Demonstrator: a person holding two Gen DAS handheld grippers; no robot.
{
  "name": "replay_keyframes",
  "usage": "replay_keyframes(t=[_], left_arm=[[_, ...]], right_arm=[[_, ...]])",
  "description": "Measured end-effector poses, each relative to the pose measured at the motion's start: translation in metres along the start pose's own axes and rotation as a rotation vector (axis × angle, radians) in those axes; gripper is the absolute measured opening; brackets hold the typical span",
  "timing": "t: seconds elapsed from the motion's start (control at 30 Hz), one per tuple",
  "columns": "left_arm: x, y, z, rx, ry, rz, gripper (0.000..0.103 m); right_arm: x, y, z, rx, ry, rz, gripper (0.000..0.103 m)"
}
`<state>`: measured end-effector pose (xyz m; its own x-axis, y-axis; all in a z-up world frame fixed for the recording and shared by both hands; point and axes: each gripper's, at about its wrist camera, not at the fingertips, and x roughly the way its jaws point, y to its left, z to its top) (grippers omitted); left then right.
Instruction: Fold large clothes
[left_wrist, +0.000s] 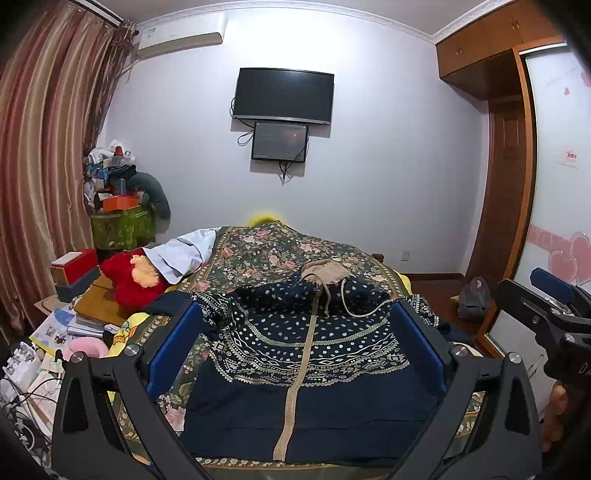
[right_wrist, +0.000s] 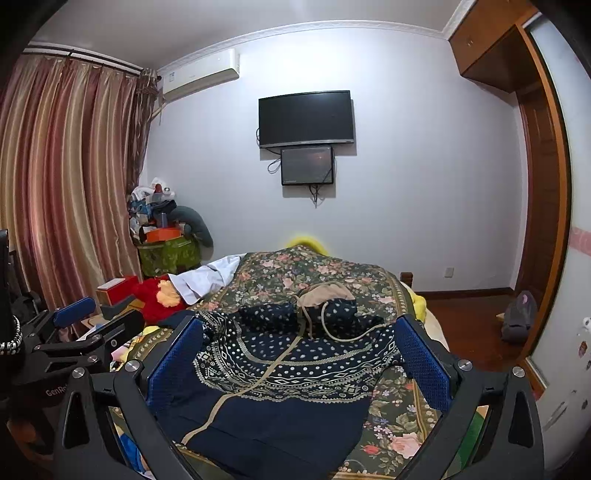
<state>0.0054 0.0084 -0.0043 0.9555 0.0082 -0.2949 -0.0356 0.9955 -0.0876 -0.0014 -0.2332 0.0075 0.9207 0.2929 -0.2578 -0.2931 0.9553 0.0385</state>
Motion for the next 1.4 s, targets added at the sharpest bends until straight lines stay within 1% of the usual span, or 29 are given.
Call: replay_keyframes(t=[0.8,1.4], left_arm=[[0.0026,0.0053,-0.0008,-0.009,0.006,0.001,0.102],[0.0065,0.0022,-0.0009,-0.017,0.014,0.006,0.102]], right_arm=[[0.0014,0.0011,0.0008,0.002,0.004,0.003,0.103],[0.0036,-0.0013,0.0,0.008,0.006,0.004,0.103]])
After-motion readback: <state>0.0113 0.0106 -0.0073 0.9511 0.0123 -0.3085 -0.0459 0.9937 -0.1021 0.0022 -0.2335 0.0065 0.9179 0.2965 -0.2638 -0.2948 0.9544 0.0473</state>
